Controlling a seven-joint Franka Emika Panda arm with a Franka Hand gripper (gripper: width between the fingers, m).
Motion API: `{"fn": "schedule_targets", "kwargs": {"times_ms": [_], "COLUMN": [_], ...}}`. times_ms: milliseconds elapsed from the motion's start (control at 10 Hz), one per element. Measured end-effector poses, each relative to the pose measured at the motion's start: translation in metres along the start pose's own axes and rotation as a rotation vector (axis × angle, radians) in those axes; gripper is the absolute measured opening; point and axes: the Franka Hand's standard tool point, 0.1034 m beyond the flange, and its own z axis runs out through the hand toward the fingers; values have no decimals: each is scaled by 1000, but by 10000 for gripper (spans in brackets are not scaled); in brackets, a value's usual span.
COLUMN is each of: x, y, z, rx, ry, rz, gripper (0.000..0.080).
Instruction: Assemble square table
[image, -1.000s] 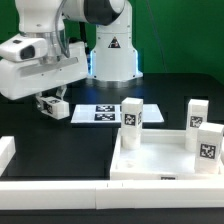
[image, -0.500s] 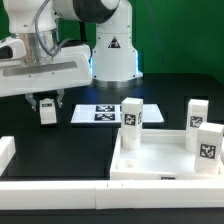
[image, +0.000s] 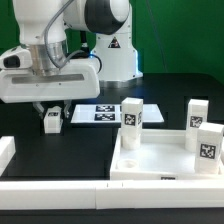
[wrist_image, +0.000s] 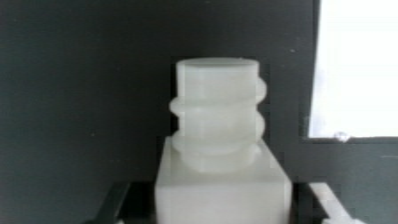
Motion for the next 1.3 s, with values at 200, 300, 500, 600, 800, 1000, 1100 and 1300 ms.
{"fn": "schedule_targets", "kwargs": {"times_ms": [200, 300, 500, 600, 800, 1000, 1100, 1300], "x": [0, -1, 1, 10, 32, 24, 19, 17], "y": [1, 0, -5, -9, -11, -19, -22, -11], "z": [0, 1, 0, -8, -32, -30, -29, -33], "rx": [-2, 3, 22, 33, 100, 156, 171, 181], "ry": [1, -6, -29, -50, -230, -330, -396, -560], "rz": [0, 1, -3, -17, -47, 20, 4, -1], "gripper": [369, 369, 572, 638, 638, 649, 649, 649]}}
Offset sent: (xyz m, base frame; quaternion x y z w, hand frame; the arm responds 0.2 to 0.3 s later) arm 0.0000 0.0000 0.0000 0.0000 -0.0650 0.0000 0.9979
